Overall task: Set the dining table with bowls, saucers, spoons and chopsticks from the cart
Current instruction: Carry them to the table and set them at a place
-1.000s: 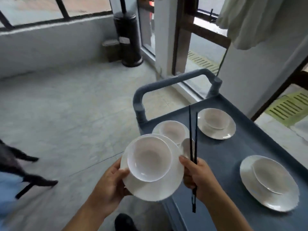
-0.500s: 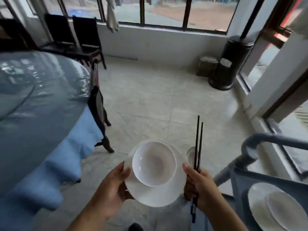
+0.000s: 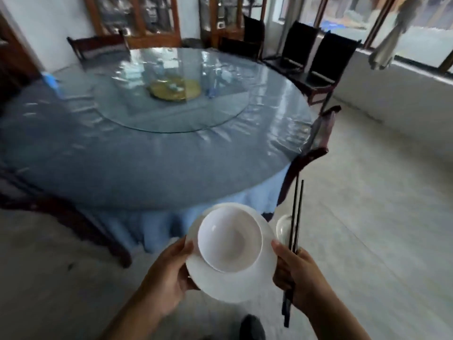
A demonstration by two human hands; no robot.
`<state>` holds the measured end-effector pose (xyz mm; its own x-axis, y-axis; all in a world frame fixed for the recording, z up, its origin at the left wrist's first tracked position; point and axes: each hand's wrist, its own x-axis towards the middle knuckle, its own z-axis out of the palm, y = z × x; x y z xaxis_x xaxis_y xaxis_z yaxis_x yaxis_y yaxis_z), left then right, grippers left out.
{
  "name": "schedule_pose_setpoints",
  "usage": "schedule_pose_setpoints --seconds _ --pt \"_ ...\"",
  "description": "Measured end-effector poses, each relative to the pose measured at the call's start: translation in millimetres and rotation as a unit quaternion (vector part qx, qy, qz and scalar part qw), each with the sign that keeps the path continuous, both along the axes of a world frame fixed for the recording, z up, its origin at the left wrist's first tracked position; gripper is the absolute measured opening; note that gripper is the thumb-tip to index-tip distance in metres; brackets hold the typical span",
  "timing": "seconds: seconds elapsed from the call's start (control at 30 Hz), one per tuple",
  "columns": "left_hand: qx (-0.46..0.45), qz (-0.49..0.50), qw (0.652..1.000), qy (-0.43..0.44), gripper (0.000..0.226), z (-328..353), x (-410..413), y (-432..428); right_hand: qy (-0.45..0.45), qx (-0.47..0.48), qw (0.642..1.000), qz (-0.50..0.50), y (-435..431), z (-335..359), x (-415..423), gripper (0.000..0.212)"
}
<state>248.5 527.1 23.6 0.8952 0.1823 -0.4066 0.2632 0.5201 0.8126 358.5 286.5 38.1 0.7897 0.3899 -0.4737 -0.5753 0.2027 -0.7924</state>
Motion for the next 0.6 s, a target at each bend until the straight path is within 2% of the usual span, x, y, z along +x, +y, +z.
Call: schedule_pose_setpoints --seconds 0.13,0.23,0.37,0.47,0.6 --pt "0.004 0.125 0.992 0.018 0.053 3 -25 41 0.015 0.012 0.99 0.143 75 -5 33 0.034" --pt "0.009 0.228 0.973 0.039 0.039 8 -40 64 0.028 0.013 0.972 0.231 132 -8 51 0.038" --pt "0.017 0.363 0.93 0.053 0.026 18 -55 75 -0.001 -0.022 0.94 0.339 208 -7 73 0.039" --pt "0.009 0.458 0.887 0.051 0.036 23 -66 87 -0.004 -0.023 0.906 0.423 265 0 75 0.037" --pt "0.009 0.539 0.841 0.051 0.045 25 -88 105 0.023 -0.015 0.861 0.509 329 3 61 0.03"
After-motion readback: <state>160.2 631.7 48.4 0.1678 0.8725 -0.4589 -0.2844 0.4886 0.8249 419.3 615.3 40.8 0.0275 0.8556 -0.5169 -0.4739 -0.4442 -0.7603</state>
